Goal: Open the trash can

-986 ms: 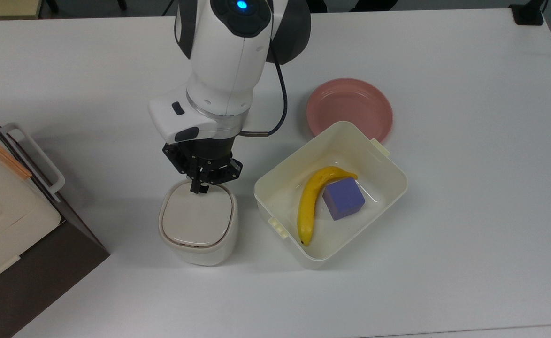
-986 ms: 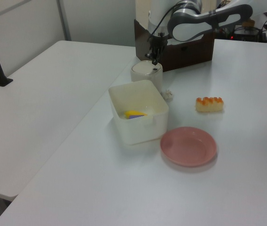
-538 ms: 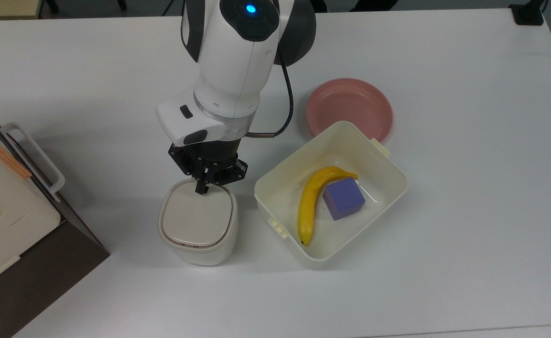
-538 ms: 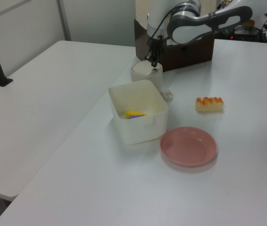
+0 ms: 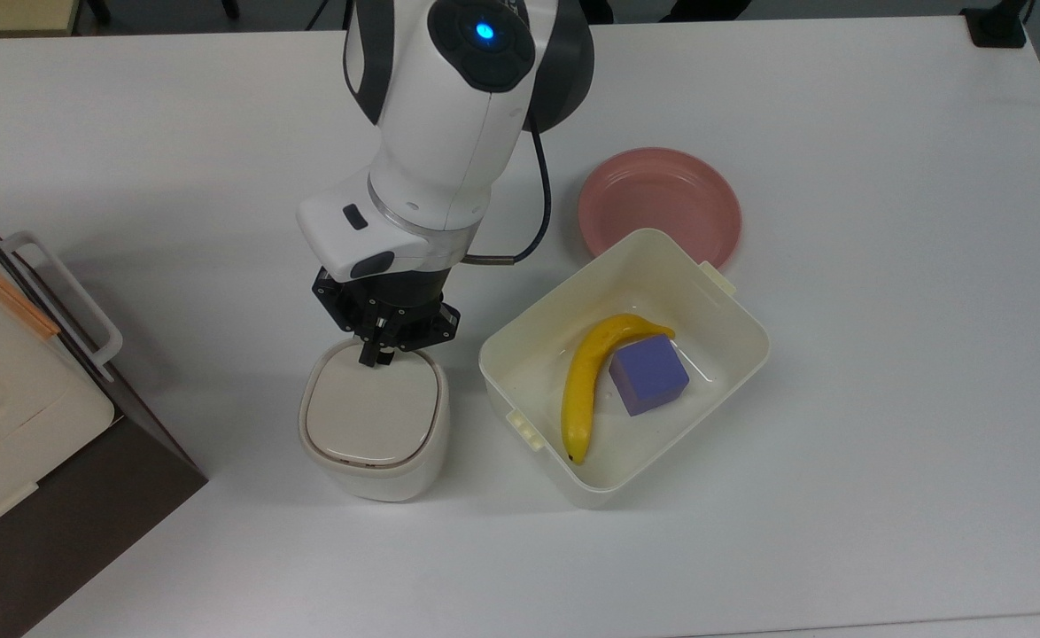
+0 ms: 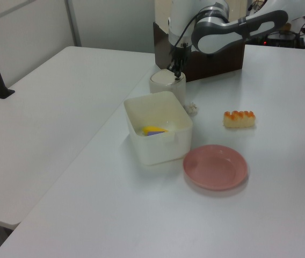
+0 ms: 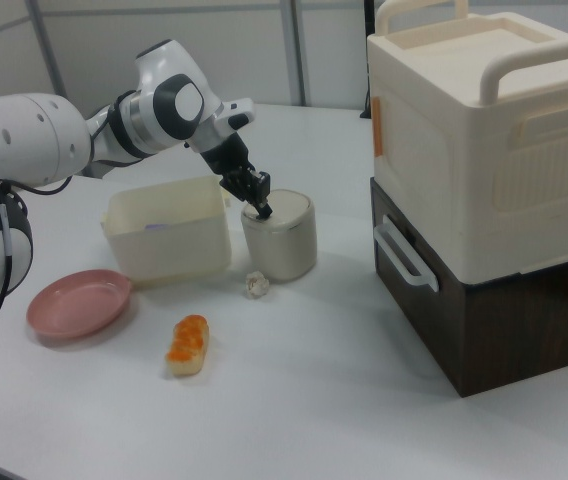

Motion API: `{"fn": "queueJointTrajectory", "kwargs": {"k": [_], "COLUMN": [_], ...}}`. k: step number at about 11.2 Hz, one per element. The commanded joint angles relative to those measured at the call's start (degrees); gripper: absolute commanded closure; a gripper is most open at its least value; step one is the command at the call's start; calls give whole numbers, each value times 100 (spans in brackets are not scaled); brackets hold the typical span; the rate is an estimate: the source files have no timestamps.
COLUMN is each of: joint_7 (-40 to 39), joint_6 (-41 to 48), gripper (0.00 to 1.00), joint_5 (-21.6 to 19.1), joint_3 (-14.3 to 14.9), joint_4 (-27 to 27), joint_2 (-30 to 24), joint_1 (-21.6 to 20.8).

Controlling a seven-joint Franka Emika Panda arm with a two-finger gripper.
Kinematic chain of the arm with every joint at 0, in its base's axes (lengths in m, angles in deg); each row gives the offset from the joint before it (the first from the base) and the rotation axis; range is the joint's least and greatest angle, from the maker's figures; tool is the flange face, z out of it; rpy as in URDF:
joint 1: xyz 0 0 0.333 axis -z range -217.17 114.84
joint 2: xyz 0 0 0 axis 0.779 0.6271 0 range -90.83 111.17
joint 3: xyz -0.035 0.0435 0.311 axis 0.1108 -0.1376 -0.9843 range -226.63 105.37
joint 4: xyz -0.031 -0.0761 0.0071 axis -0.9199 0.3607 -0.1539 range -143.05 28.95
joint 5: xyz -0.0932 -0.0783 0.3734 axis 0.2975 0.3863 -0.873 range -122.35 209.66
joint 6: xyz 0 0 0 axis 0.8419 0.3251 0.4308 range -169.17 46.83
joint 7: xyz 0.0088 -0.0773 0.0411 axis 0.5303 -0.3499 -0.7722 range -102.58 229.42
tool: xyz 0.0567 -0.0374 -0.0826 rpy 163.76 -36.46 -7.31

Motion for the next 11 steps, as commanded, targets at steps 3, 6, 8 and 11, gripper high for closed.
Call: {"fn": "queueJointTrajectory", "kwargs": {"k": [3,6,8,11], "joint_7": [-50,12,-31,-845], "joint_6": [58,49,49,354], "gripper": [100,100,100,100], "joint_5": [209,307,-444,-2001], "joint_3": [-5,-5,30,30], "joint_4": [-401,-349,10,99], "joint_2": [-90,-81,-238,-870], "joint_1": [-127,-102,186,960]}}
